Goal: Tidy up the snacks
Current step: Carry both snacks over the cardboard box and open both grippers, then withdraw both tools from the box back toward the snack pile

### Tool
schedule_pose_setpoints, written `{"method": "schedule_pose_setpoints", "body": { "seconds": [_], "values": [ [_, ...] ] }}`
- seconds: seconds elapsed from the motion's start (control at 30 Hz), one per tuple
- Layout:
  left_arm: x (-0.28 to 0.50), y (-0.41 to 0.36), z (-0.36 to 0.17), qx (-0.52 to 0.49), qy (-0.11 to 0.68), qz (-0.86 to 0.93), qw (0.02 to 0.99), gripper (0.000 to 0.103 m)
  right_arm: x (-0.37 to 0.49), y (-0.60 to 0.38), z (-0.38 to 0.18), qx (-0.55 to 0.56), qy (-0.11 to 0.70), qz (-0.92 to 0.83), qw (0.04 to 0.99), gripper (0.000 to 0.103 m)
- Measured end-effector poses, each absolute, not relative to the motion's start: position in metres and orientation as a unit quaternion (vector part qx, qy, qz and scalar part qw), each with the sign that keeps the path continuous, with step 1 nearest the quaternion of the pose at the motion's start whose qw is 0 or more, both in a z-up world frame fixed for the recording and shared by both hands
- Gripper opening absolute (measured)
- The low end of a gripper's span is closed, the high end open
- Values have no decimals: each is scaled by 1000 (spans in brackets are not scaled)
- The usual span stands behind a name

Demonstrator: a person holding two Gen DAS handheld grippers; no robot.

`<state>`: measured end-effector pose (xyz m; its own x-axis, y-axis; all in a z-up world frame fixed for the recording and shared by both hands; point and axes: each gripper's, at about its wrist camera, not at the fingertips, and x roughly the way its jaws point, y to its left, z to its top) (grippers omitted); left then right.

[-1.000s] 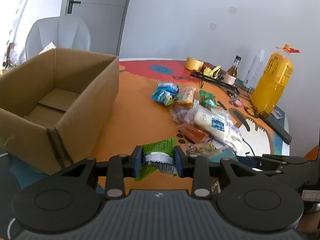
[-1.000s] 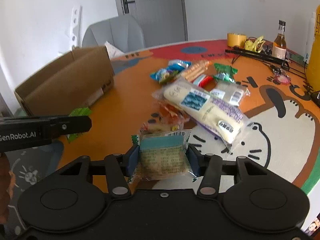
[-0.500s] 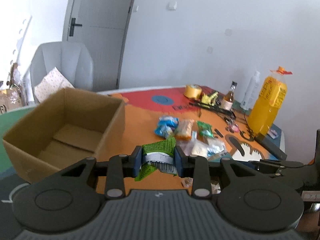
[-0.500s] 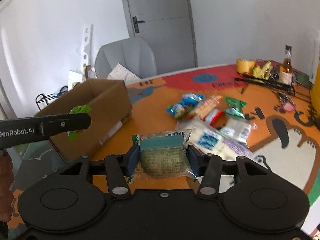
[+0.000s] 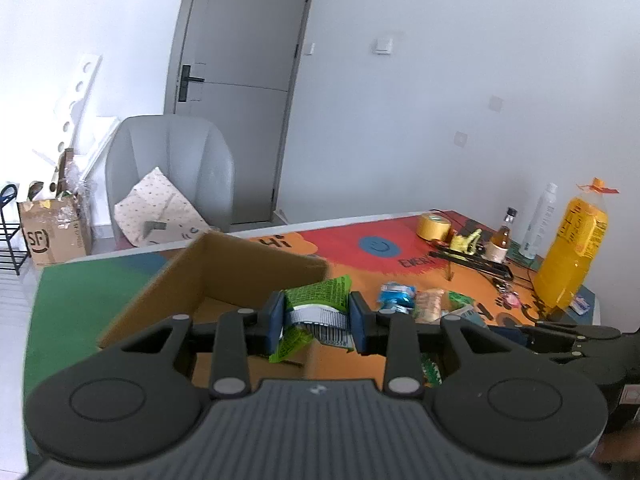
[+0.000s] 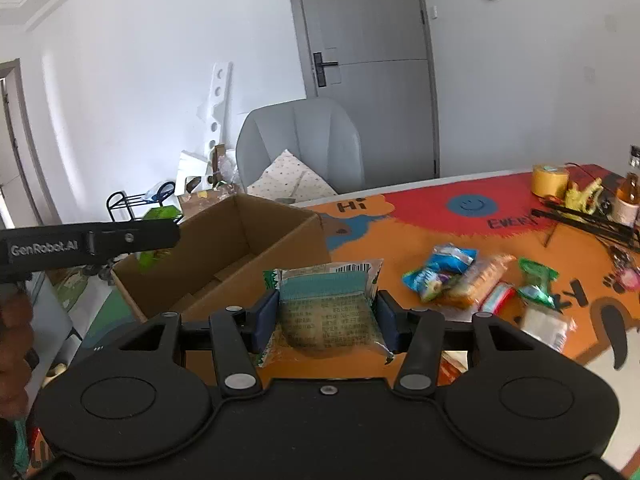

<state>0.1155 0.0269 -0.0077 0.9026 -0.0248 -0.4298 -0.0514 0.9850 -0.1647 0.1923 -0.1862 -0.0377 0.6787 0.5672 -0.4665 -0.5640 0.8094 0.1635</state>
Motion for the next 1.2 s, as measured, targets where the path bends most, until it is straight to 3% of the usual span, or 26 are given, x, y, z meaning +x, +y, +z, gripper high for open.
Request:
{"method": "schedule_pose_setpoints", "body": {
  "seconds": [0.6,0.8,1.03,1.2],
  "values": [
    [136,97,-24,-98,249,66,961,35,207,-124,-26,-5,244,336,910,50],
    [132,100,-26,-91,245,77,962,53,212,-105,-24,-6,243,348,905,50],
    [122,105,-23,-100,240,89,962,65,219,-96,-21,14,244,368,897,50],
    [117,106,-21,-103,233,99,962,78,219,-95,-16,29,237,381,893,67]
  ]
}}
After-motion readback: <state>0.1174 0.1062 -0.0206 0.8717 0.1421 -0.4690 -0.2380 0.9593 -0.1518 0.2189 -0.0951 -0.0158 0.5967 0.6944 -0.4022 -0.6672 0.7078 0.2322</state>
